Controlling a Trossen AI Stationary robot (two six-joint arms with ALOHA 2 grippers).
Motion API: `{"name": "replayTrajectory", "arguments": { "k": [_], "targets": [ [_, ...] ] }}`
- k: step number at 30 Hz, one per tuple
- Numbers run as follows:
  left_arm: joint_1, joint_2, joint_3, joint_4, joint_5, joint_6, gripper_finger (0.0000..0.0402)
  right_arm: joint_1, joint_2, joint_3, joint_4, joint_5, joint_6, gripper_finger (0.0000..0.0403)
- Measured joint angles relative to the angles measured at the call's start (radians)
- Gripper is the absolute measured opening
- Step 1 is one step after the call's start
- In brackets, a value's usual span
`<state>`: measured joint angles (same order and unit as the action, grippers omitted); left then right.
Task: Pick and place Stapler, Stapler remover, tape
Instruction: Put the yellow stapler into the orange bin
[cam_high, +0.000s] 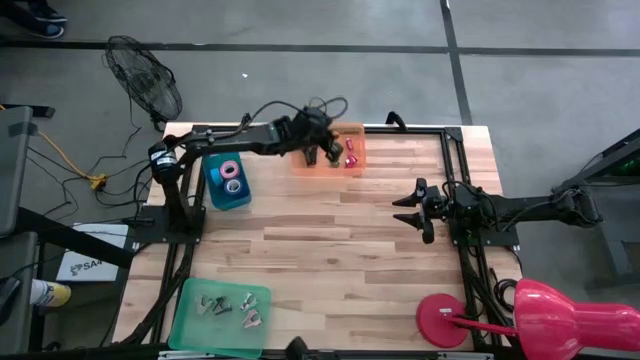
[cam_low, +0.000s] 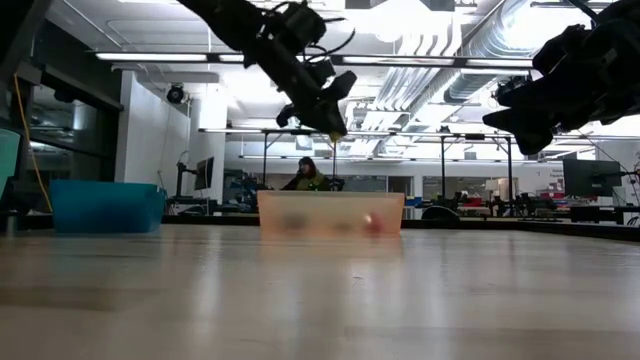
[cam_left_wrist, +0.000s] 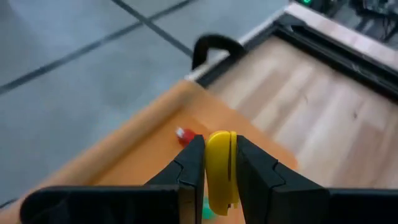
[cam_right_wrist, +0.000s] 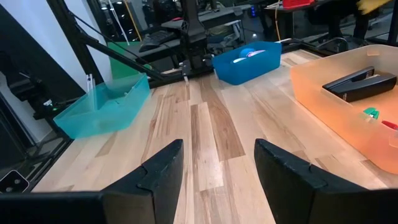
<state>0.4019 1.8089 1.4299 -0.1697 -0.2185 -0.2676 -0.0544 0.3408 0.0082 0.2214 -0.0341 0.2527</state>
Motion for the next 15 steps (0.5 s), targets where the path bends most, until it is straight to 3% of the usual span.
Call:
{"name": "replayTrajectory", "arguments": {
  "k": [9, 15],
  "targets": [
    [0.090, 0.087, 0.021, 0.033, 0.106, -0.107, 0.0058, 0.000, 0.000, 0.000, 0.000, 0.000, 0.000, 0.0189],
    [0.124, 0.187, 0.115, -0.066, 0.180, -0.236, 0.0058, 0.000, 0.000, 0.000, 0.000, 0.000, 0.000, 0.0189]
  ]
}}
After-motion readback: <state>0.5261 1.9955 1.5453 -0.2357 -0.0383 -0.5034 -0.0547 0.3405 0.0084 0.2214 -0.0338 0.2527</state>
